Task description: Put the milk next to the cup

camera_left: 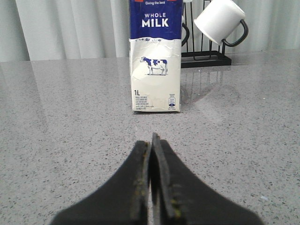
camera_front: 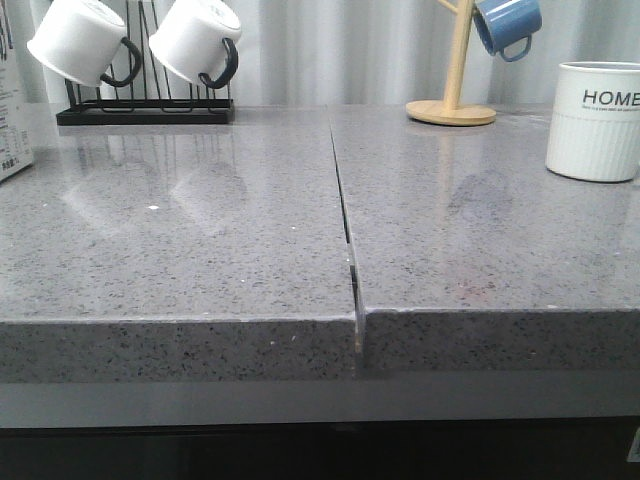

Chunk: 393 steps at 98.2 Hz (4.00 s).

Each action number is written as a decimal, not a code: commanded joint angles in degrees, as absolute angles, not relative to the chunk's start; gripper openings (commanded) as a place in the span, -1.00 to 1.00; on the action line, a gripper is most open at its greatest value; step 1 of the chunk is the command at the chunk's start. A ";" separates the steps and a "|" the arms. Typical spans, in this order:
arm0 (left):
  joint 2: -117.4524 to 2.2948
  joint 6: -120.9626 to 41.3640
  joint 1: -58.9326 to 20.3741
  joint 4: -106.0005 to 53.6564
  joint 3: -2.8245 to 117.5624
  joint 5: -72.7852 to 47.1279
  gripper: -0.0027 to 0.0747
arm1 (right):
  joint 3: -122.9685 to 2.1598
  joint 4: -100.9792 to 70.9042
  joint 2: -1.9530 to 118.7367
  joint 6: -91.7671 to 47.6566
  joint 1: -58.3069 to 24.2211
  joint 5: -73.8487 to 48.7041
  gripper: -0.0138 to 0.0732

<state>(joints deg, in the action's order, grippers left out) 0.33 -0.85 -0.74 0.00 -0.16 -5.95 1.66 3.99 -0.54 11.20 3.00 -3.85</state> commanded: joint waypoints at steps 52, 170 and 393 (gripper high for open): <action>2.20 -0.61 -0.47 -0.75 -2.46 -1.11 -0.99 | 0.52 4.27 -1.72 11.04 3.24 0.64 -0.84; 2.20 -0.61 -0.47 -0.75 -2.46 -1.11 -0.99 | -17.38 3.80 26.98 11.04 3.24 -4.30 0.19; 2.20 -0.61 -0.47 -0.75 -2.46 -1.11 -0.99 | -46.41 5.65 94.15 7.49 7.97 32.85 -0.83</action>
